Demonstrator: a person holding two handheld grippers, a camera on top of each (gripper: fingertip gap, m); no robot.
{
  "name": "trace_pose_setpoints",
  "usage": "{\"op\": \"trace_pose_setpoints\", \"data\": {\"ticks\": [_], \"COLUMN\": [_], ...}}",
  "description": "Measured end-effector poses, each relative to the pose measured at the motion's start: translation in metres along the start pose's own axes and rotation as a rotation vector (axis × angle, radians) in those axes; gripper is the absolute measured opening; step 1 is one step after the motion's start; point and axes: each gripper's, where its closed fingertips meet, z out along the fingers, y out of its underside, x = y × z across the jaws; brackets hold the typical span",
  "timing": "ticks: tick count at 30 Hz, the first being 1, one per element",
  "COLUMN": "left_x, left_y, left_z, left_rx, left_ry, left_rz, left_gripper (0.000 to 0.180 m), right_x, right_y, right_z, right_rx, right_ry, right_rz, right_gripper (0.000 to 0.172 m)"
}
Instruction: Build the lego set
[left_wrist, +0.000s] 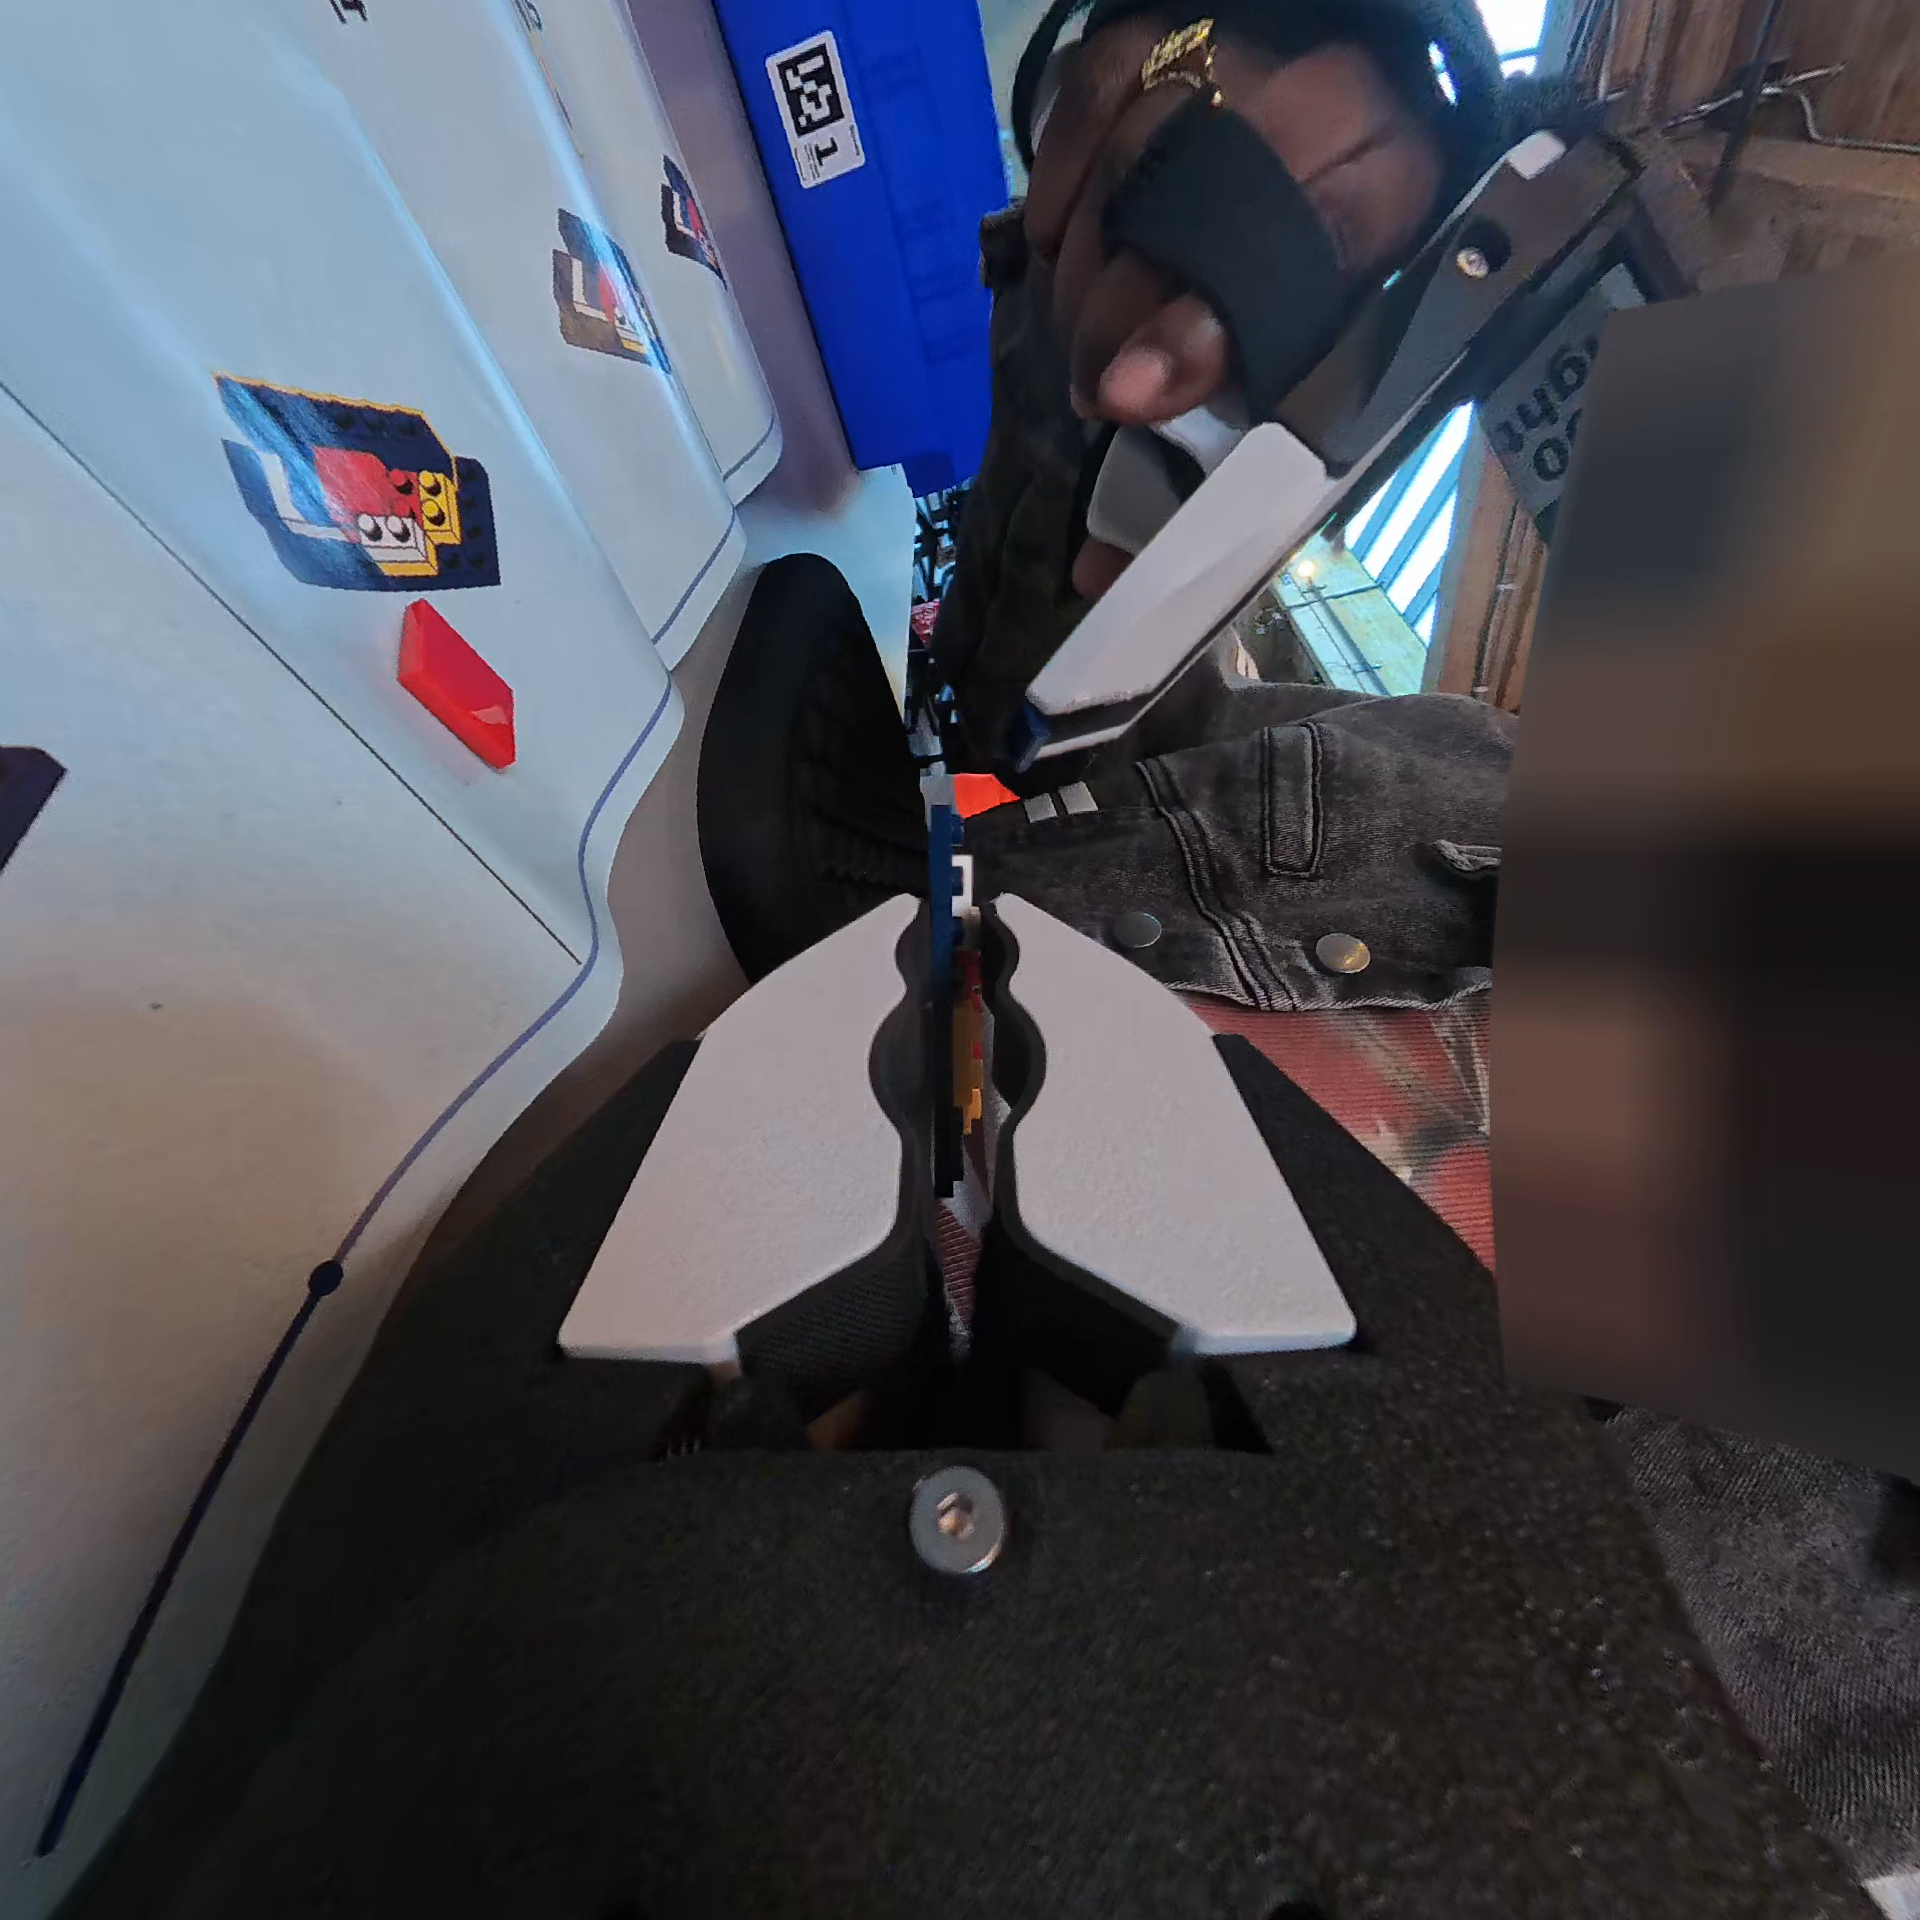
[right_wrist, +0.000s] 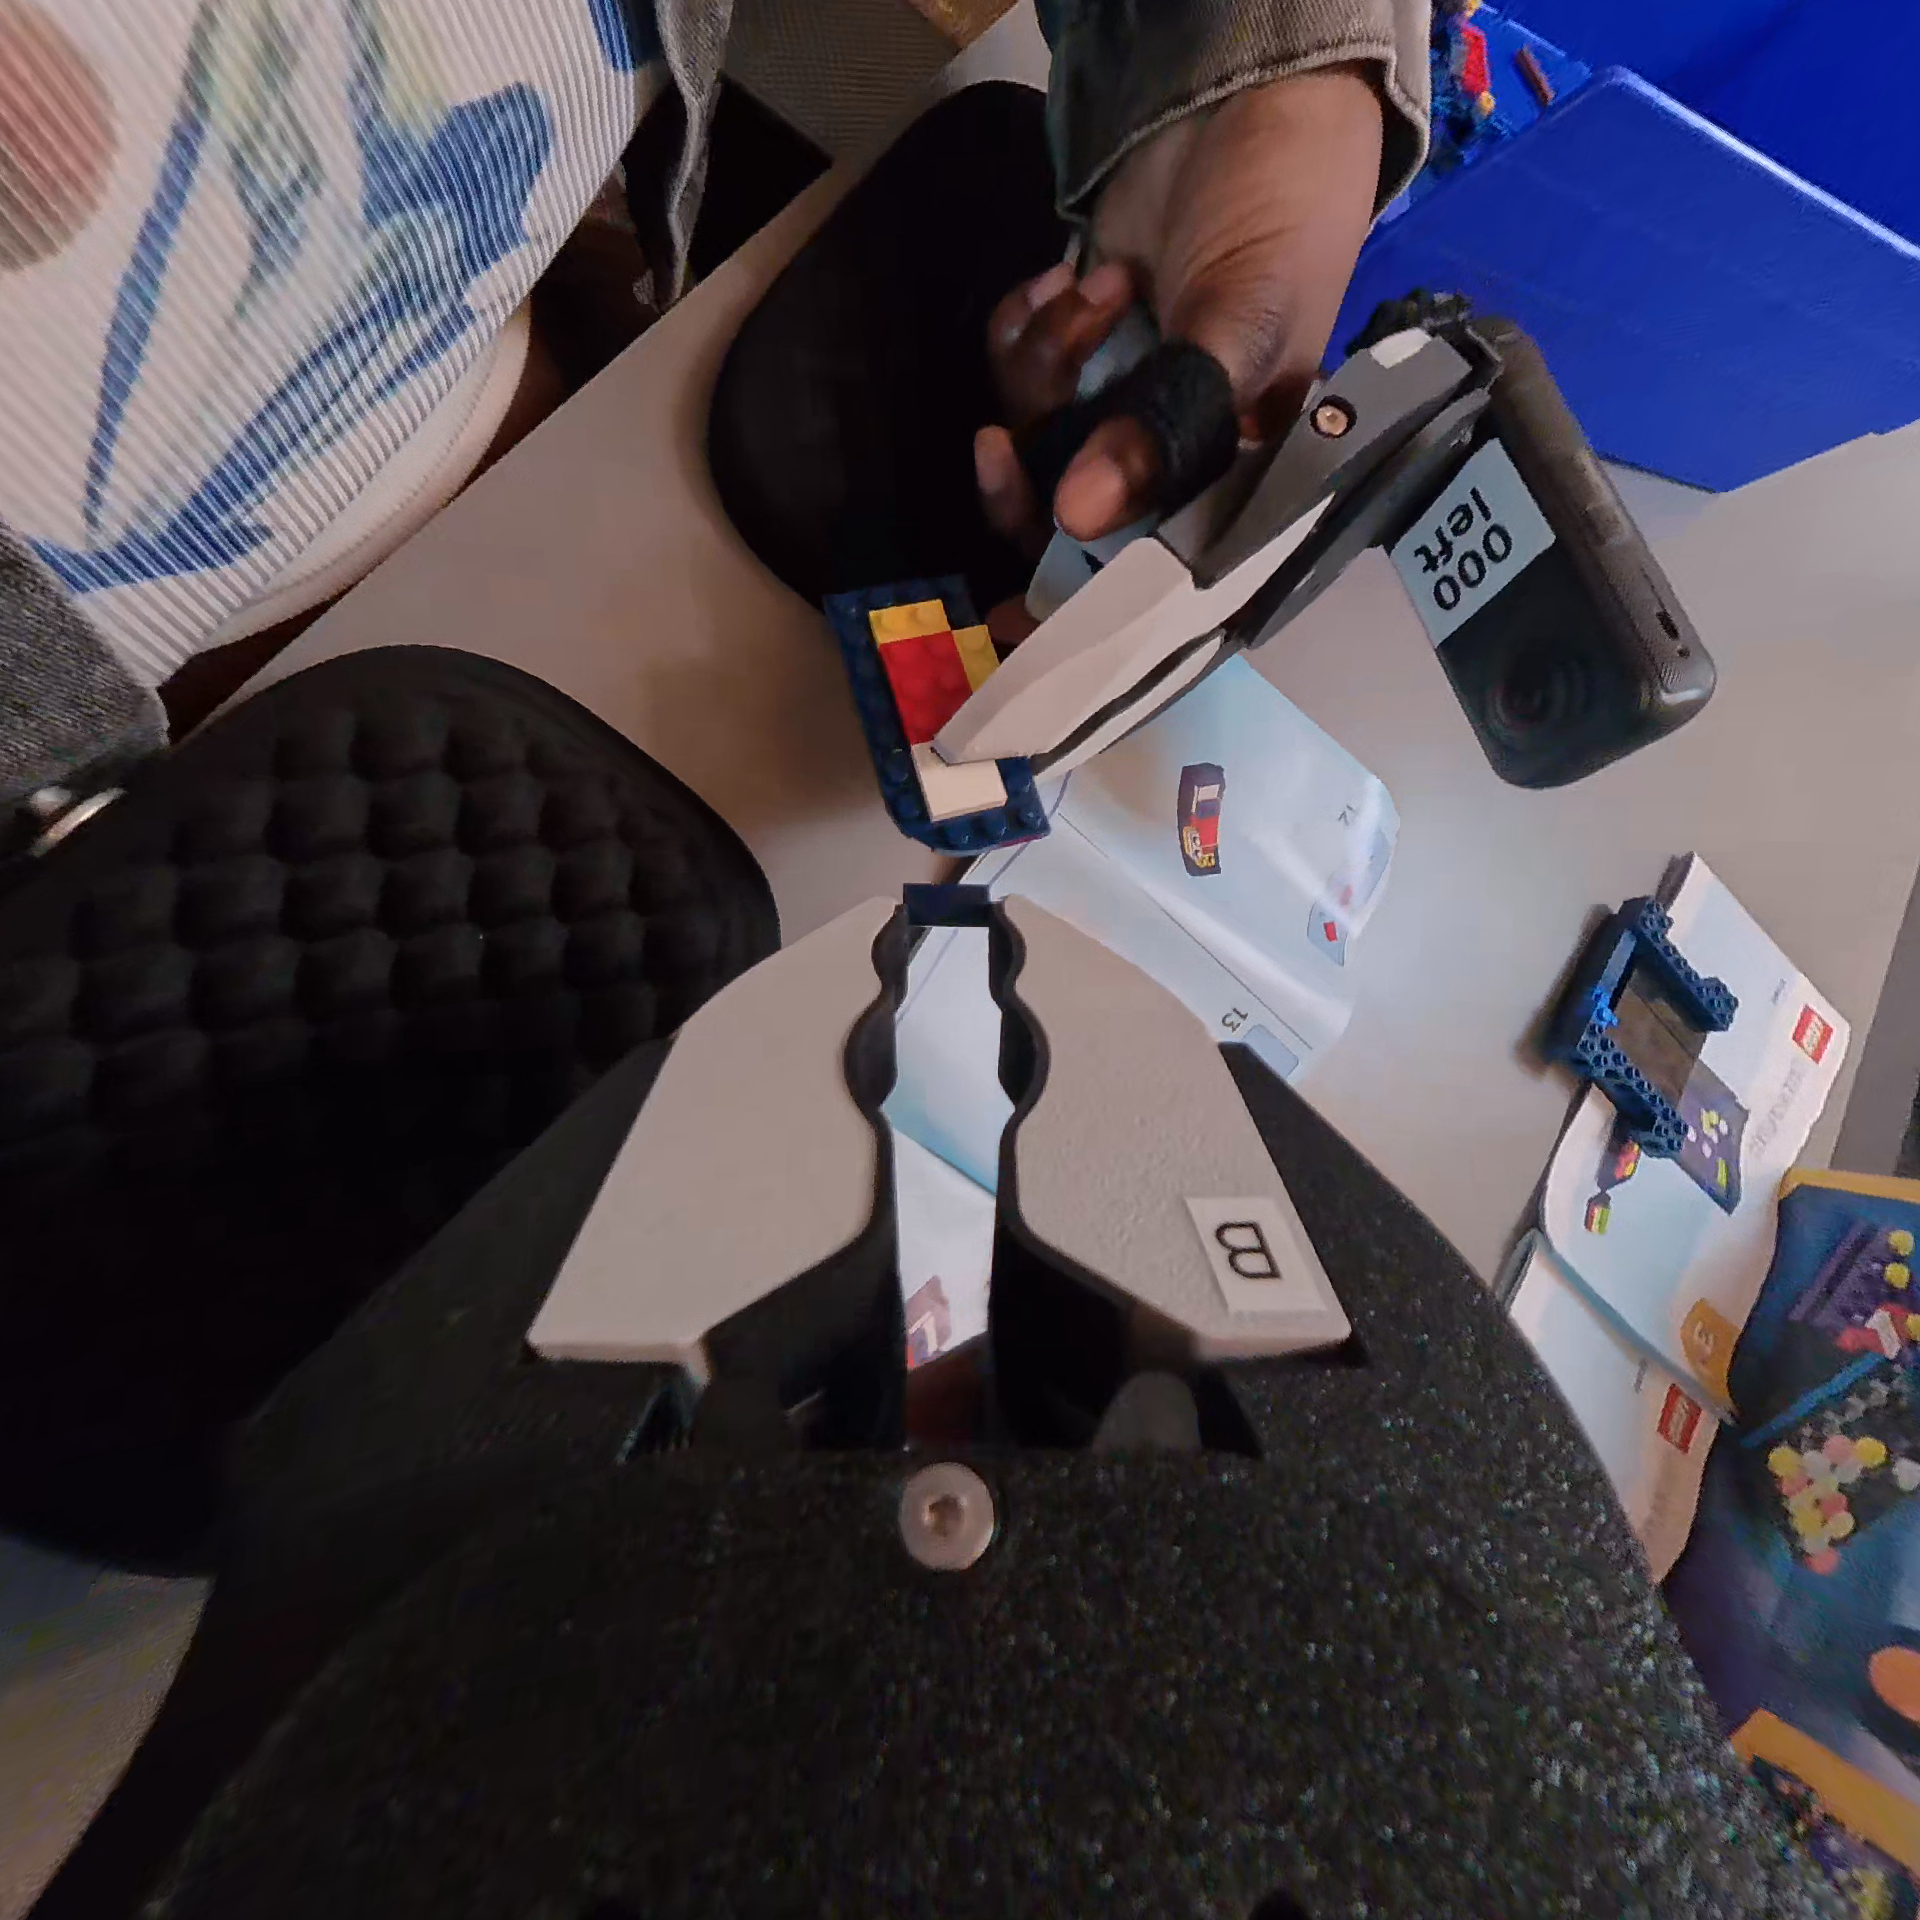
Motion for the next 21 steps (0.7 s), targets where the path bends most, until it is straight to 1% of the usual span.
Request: {"op": "trace_pose_setpoints", "data": {"ticks": [8, 21], "left_x": [0.004, 0.007], "left_y": [0.002, 0.005], "left_z": [-0.001, 0.0], "left_rx": [-0.015, -0.035], "left_ry": [0.041, 0.07], "left_rz": [0.003, 0.0], "left_gripper": [0.007, 0.008], "right_x": [0.002, -0.001], "right_y": [-0.009, -0.012], "right_z": [0.008, 0.019], "right_rx": [0.005, -0.081], "right_ry": [-0.066, -0.226], "right_rz": [-0.029, -0.092], "right_gripper": [0.015, 0.015]}}
